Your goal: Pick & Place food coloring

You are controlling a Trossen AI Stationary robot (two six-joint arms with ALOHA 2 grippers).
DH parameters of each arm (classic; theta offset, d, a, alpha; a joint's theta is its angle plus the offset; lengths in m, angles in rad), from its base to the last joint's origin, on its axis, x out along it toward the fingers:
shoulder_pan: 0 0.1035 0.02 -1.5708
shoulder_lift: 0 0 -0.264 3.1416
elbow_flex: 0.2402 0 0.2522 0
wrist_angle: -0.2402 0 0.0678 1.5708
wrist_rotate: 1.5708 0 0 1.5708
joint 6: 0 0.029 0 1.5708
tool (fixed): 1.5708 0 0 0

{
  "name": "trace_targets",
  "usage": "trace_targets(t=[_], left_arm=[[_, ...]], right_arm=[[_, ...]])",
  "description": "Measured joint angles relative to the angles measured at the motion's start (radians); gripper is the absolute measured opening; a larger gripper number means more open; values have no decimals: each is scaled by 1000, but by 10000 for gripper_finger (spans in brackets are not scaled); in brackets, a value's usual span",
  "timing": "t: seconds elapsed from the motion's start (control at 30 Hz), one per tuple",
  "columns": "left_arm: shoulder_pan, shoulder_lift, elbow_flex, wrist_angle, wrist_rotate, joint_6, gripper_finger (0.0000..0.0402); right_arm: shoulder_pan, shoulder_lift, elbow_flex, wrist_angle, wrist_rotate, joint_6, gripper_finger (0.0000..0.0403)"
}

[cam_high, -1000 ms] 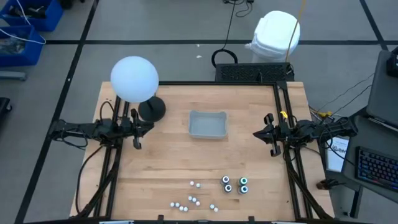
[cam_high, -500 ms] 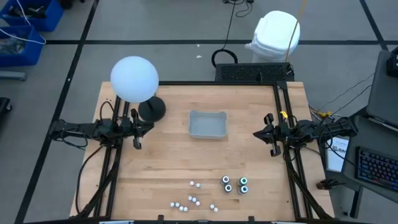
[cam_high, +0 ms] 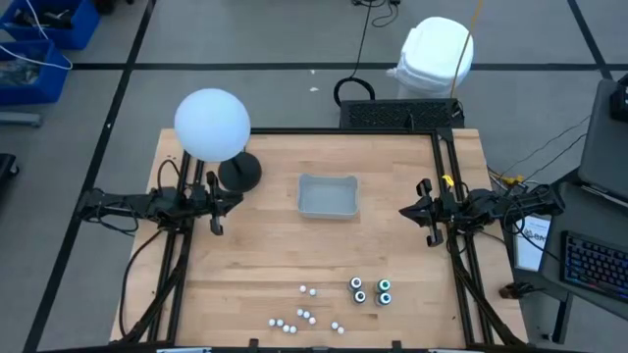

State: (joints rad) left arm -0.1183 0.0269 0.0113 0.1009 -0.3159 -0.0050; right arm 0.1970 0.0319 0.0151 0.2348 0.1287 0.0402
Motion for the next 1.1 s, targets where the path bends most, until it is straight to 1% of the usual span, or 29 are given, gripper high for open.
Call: trace_targets(t=[0.57,0.77,1.1], left_arm=[[0,0,0,1,0,0,51],[0,0,0,26,0,-1,51],[0,0,0,30,-3,-42,51]], right_arm=[[0,0,0,0,0,0,0],[0,0,0,0,0,0,0],[0,0,0,39,0,-27,0]])
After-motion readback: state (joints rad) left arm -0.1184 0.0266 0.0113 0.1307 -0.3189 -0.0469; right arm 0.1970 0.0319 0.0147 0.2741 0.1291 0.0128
